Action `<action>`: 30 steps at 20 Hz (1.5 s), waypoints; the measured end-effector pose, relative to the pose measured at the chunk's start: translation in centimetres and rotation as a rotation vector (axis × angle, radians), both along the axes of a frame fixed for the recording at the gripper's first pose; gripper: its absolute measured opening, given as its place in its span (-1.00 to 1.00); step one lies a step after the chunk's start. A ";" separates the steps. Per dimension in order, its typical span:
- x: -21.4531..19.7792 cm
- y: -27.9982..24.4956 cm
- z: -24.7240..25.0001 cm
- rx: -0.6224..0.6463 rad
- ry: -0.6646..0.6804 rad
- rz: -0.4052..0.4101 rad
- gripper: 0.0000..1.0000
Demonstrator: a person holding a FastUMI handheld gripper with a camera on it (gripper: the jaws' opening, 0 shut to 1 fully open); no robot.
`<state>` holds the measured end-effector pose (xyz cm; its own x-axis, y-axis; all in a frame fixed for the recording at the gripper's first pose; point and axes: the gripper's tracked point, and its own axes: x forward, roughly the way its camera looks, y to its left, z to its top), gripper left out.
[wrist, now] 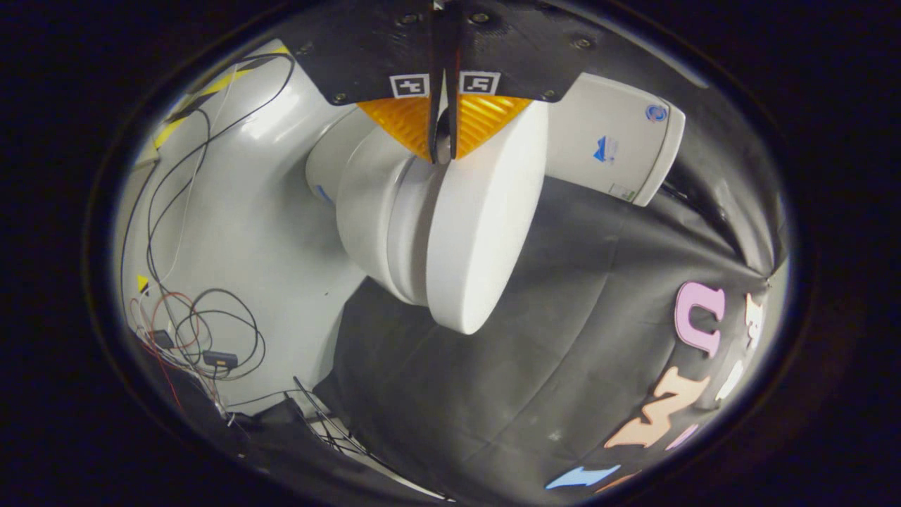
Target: Open the toilet lid.
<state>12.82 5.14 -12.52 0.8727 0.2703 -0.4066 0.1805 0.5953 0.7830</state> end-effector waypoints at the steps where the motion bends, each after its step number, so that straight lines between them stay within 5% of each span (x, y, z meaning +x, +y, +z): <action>1: -0.1 0.1 0.1 0.019 0.009 -0.005 -0.98; 7: -0.6 0.7 1.4 0.115 0.042 -0.021 -0.97; 30: -1.2 3.7 10.7 0.011 -0.084 0.011 -0.98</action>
<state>11.64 8.81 -1.84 0.9008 0.2839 -0.3287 0.1074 0.5878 0.8019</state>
